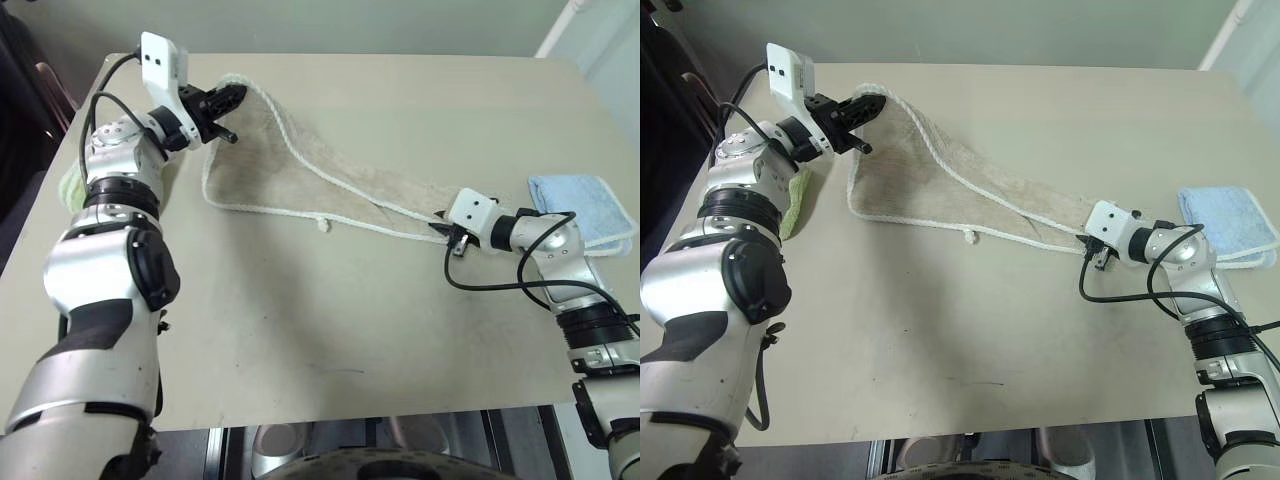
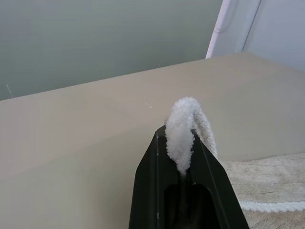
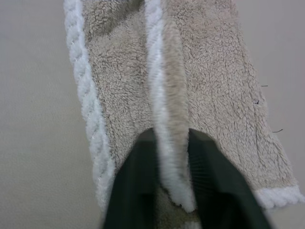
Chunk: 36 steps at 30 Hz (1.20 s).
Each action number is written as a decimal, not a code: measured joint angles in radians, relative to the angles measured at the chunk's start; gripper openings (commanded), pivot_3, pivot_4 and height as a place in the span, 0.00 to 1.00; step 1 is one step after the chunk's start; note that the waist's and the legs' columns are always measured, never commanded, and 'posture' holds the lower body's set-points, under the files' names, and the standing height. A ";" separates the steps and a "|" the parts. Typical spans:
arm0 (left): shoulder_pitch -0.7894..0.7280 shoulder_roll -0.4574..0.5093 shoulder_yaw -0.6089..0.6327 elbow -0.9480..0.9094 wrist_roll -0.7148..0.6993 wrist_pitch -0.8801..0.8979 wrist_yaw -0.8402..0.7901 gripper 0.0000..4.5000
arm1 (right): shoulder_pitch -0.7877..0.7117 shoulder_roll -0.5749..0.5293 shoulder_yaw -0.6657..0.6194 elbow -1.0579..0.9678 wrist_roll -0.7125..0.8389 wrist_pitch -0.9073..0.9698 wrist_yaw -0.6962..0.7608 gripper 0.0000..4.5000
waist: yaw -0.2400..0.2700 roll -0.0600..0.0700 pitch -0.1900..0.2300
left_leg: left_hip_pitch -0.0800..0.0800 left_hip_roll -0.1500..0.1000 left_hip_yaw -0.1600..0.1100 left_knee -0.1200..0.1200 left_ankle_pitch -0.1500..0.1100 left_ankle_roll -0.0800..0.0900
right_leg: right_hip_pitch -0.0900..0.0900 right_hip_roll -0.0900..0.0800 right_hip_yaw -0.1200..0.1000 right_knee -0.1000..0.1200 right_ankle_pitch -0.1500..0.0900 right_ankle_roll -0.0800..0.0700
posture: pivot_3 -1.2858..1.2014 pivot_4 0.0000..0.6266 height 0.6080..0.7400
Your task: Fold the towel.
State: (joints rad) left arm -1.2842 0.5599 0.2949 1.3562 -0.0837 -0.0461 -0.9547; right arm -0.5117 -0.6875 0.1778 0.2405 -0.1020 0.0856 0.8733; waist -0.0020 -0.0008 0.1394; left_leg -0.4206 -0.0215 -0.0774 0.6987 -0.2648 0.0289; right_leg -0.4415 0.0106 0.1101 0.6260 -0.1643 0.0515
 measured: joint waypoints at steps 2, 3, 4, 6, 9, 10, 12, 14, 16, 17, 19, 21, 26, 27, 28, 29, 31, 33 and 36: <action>0.000 0.000 0.000 0.000 0.000 0.000 -0.001 0.00 | 0.000 0.000 0.000 0.000 0.000 0.003 0.000 0.00 | 0.000 0.000 0.000 | 0.000 0.000 0.000 0.000 0.000 0.000 | 0.000 0.000 0.000 0.000 0.000 0.000 | 0.52 0.24 1.00; 0.000 0.000 0.000 0.000 0.000 0.000 -0.001 0.00 | 0.000 0.000 0.000 -0.001 0.000 0.005 0.000 0.00 | 0.000 0.000 0.000 | 0.000 0.000 0.000 0.000 0.000 0.000 | 0.000 0.000 0.000 0.000 0.000 0.000 | 0.52 0.24 1.00; 0.000 0.000 0.000 0.000 0.000 0.000 -0.001 0.00 | 0.000 0.000 0.000 -0.004 0.001 0.007 0.000 0.00 | 0.000 0.000 0.000 | 0.000 -0.001 0.001 0.000 0.000 -0.001 | 0.000 0.001 0.000 0.000 0.000 0.000 | 0.52 0.24 1.00; 0.000 0.000 0.000 0.000 0.000 0.000 -0.001 0.00 | 0.000 0.000 -0.005 -0.018 0.004 0.013 0.000 0.00 | 0.000 0.000 0.000 | 0.000 0.000 0.000 0.000 0.000 -0.001 | 0.000 0.000 0.000 0.000 0.000 0.000 | 0.52 0.24 1.00; 0.001 0.000 0.000 0.000 0.000 0.000 -0.001 0.00 | 0.000 -0.004 -0.018 -0.044 0.020 0.023 0.002 0.00 | 0.000 0.000 0.000 | 0.000 0.000 0.001 0.000 0.000 0.000 | 0.000 0.000 0.000 0.000 0.000 0.000 | 0.52 0.24 1.00; 0.001 0.001 0.000 0.000 0.000 0.000 -0.001 0.00 | -0.003 -0.008 -0.026 -0.052 0.029 0.029 0.004 0.00 | 0.000 0.000 0.000 | 0.000 0.000 0.001 0.000 0.000 -0.001 | -0.001 0.000 0.000 0.000 0.000 0.000 | 0.52 0.24 1.00; 0.002 0.002 0.000 0.000 0.000 0.000 0.000 0.00 | -0.035 -0.032 -0.056 -0.052 0.046 0.038 0.005 0.00 | 0.000 0.001 0.001 | -0.001 -0.001 0.001 0.000 0.000 -0.001 | -0.001 0.000 0.001 0.000 0.000 0.000 | 0.52 0.24 1.00; 0.003 0.007 0.000 0.000 0.000 -0.001 0.003 0.00 | -0.113 -0.068 -0.105 -0.041 0.061 0.039 -0.002 0.00 | -0.001 0.002 0.001 | -0.003 -0.001 0.001 0.000 0.001 -0.001 | -0.003 -0.001 0.002 0.000 0.000 0.001 | 0.52 0.24 1.00; 0.003 0.007 0.000 0.000 0.000 -0.006 0.006 0.00 | -0.193 -0.099 -0.153 -0.013 0.063 0.033 -0.021 0.00 | -0.001 0.002 0.001 | -0.003 -0.001 0.001 0.000 0.001 -0.002 | -0.003 0.001 0.000 0.000 0.000 0.000 | 0.52 0.24 1.00; 0.003 0.008 0.001 0.000 0.000 -0.009 0.007 0.00 | -0.221 -0.110 -0.169 0.001 0.062 0.025 -0.032 0.00 | 0.000 0.002 0.001 | -0.003 0.000 -0.001 -0.001 0.001 -0.002 | -0.003 0.000 0.000 0.000 0.000 -0.001 | 0.52 0.24 1.00; 0.003 0.008 0.003 0.000 -0.002 -0.017 0.016 0.00 | -0.277 -0.119 -0.180 0.068 0.056 -0.003 -0.058 0.00 | 0.000 0.001 0.001 | -0.003 0.001 0.000 -0.001 0.001 -0.002 | -0.004 0.001 -0.001 0.000 0.000 -0.002 | 0.52 0.24 1.00; 0.003 0.008 0.004 0.000 -0.002 -0.025 0.026 0.00 | -0.333 -0.120 -0.179 0.167 0.036 -0.035 -0.095 0.00 | 0.000 0.001 0.001 | -0.004 0.000 0.000 -0.002 0.002 -0.003 | -0.006 0.001 -0.001 0.001 0.000 -0.001 | 0.52 0.24 1.00; -0.007 -0.023 0.005 0.000 0.000 -0.083 0.125 0.00 | -0.530 -0.114 -0.168 0.480 -0.024 -0.156 -0.222 0.00 | 0.000 0.003 0.002 | -0.013 0.000 0.000 -0.001 0.007 -0.010 | -0.014 0.000 0.000 0.001 0.001 0.000 | 0.52 0.24 1.00; -0.015 -0.036 0.006 0.000 0.002 -0.090 0.164 0.00 | -0.575 -0.108 -0.159 0.544 -0.038 -0.191 -0.248 0.00 | -0.001 0.003 0.002 | -0.014 0.000 0.000 -0.001 0.007 -0.010 | -0.016 0.000 0.000 0.002 0.002 0.000 | 0.52 0.24 1.00; -0.024 -0.044 0.006 0.000 0.004 -0.093 0.191 0.00 | -0.605 -0.104 -0.154 0.589 -0.050 -0.217 -0.265 0.00 | -0.001 0.002 0.001 | -0.016 0.001 0.000 -0.002 0.007 -0.010 | -0.018 0.000 0.000 0.001 0.003 0.000 | 0.52 0.24 1.00; -0.032 -0.050 0.005 0.000 0.006 -0.097 0.219 0.00 | -0.632 -0.100 -0.147 0.635 -0.062 -0.244 -0.281 0.00 | -0.001 0.002 0.001 | -0.016 0.000 0.001 -0.002 0.007 -0.011 | -0.018 0.000 0.000 0.001 0.003 0.000 | 0.52 0.24 1.00; -0.052 -0.061 0.005 0.000 0.011 -0.101 0.268 0.00 | -0.681 -0.092 -0.120 0.726 -0.090 -0.288 -0.311 0.00 | -0.001 0.003 0.002 | -0.017 0.001 0.000 -0.003 0.007 -0.011 | -0.019 -0.001 0.000 0.000 0.003 0.000 | 0.52 0.24 1.00; -0.078 -0.073 0.011 0.003 0.012 -0.101 0.339 0.00 | -0.740 -0.071 -0.109 0.830 -0.109 -0.321 -0.349 0.00 | -0.002 0.003 0.002 | -0.018 0.000 0.002 -0.004 0.007 -0.011 | -0.022 -0.001 0.001 0.001 0.003 0.000 | 0.52 0.24 1.00; -0.137 -0.086 0.019 0.010 0.017 -0.108 0.446 0.00 | -0.835 -0.060 -0.096 0.925 -0.134 -0.358 -0.415 0.00 | -0.001 0.006 0.004 | -0.024 0.001 0.002 -0.005 0.009 -0.012 | -0.027 -0.001 0.001 0.001 0.003 0.000 | 0.52 0.24 1.00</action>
State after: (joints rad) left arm -1.4211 0.4737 0.3142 1.3667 -0.0671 -0.1542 -0.5086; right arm -1.3469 -0.7471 0.0818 1.1650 -0.2361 -0.2722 0.4587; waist -0.0034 0.0050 0.1429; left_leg -0.4448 -0.0204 -0.0750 0.6938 -0.2563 0.0170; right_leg -0.4686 0.0093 0.1108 0.6265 -0.1610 0.0511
